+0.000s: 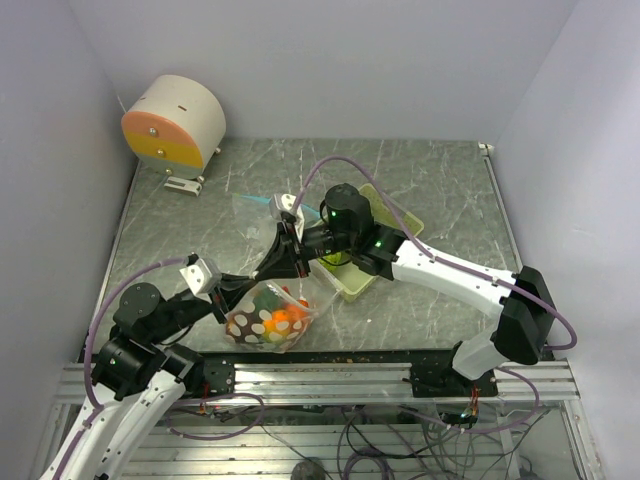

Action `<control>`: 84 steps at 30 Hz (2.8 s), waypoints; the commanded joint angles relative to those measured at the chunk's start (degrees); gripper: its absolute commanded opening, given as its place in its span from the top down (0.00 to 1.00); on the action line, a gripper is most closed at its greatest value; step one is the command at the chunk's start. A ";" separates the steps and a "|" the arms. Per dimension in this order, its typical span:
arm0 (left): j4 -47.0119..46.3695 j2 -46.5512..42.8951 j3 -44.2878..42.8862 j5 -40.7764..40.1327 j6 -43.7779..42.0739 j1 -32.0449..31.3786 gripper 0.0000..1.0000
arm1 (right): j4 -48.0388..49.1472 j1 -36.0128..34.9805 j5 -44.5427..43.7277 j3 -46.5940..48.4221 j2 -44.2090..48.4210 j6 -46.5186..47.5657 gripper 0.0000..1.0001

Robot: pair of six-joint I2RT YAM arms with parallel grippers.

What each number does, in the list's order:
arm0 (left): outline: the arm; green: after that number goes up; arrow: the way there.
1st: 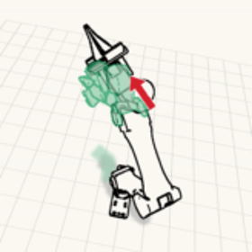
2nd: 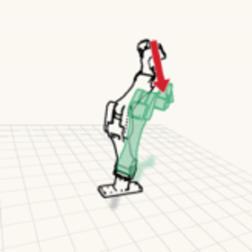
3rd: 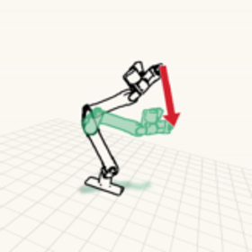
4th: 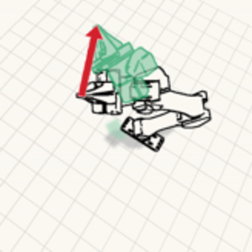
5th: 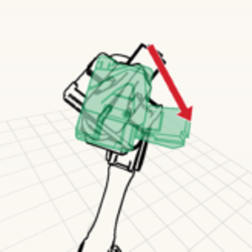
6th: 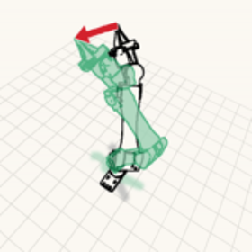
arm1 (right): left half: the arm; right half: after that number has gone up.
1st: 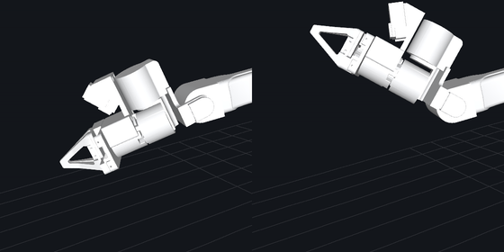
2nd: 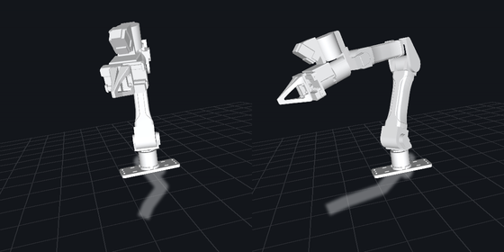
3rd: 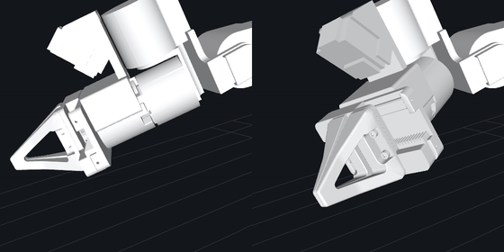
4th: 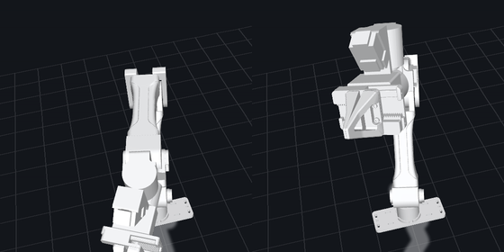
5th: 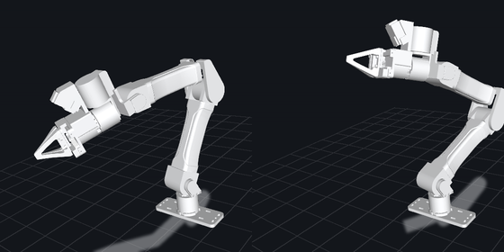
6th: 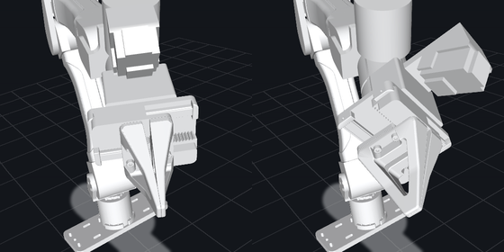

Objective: Place the food in the zip-top bag and seal the zipper
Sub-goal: Zip the zipper food storage bag at the center of the board, then place the zipper food storage bag at the center of the board.

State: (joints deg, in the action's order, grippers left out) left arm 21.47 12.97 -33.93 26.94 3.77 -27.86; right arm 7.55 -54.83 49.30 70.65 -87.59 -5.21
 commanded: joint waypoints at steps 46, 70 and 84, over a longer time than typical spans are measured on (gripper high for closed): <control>6.90 -6.86 -7.36 -51.26 8.06 -0.18 0.93 | -16.39 8.92 -29.35 -8.88 10.57 4.41 1.00; 1.39 3.81 -8.03 -66.99 16.72 -0.18 0.00 | -22.17 11.86 -41.93 19.91 -18.79 -4.23 0.00; 5.05 8.36 -11.91 -59.83 16.03 -0.18 0.01 | -22.17 9.17 -42.50 23.92 -33.49 -2.86 0.04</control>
State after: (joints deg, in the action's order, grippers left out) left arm 25.78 22.11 -45.06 -35.14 19.75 -28.32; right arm -14.74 -44.25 9.61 92.47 -118.72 -8.95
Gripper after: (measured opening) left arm 0.994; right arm 0.997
